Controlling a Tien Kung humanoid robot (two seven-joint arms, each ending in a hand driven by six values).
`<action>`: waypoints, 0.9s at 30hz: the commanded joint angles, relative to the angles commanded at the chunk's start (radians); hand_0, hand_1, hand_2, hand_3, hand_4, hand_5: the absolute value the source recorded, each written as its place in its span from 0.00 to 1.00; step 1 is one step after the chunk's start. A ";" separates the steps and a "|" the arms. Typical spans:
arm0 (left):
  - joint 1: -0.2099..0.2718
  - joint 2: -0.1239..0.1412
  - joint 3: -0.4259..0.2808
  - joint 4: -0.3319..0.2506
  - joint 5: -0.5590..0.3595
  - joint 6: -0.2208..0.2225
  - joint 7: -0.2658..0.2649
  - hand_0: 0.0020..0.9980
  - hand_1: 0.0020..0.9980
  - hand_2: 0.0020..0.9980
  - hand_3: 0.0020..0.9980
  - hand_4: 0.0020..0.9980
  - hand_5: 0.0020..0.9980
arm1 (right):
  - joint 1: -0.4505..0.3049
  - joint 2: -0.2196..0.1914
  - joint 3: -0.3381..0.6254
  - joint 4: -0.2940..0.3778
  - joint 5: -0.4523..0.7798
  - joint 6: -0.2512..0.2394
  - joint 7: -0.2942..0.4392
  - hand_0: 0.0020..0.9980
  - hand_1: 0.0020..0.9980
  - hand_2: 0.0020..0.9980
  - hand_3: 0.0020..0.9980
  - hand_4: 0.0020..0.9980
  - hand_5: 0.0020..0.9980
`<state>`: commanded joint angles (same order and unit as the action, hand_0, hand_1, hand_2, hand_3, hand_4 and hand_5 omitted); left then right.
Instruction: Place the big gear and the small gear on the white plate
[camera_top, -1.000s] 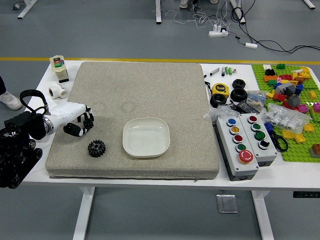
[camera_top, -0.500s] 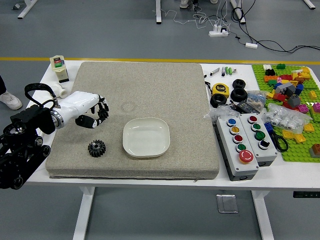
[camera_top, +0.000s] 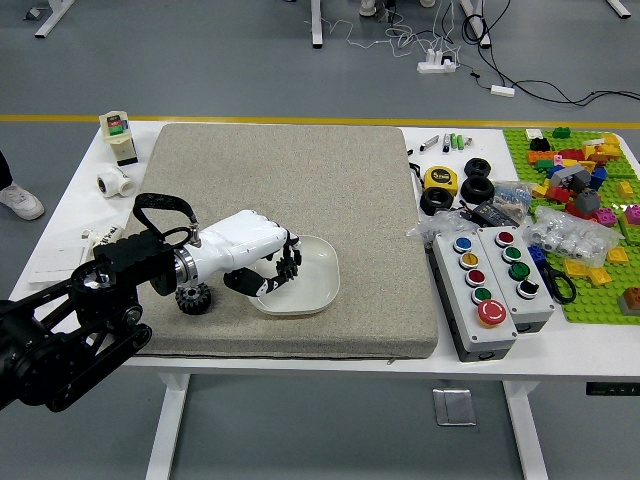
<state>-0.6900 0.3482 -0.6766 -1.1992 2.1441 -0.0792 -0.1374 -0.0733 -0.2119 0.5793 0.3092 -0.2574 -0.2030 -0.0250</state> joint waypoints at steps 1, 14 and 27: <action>0.000 -0.001 0.007 0.010 0.013 -0.004 -0.001 0.36 0.54 0.58 0.60 0.83 0.21 | 0.000 0.000 0.001 0.000 -0.001 0.000 0.000 0.77 0.81 0.84 0.80 0.95 0.80; 0.009 0.003 -0.024 0.017 0.084 -0.050 -0.009 0.53 0.68 0.75 0.78 1.00 0.41 | 0.002 0.000 0.006 -0.001 -0.003 0.000 0.001 0.77 0.81 0.84 0.79 0.95 0.80; 0.064 0.044 -0.262 -0.093 0.110 -0.082 -0.014 0.53 0.67 0.74 0.79 1.00 0.41 | 0.000 -0.001 0.013 -0.001 -0.005 0.000 0.003 0.77 0.81 0.84 0.79 0.95 0.80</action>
<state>-0.6256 0.3922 -0.9389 -1.2925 2.2545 -0.1615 -0.1514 -0.0735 -0.2124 0.5923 0.3080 -0.2627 -0.2029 -0.0220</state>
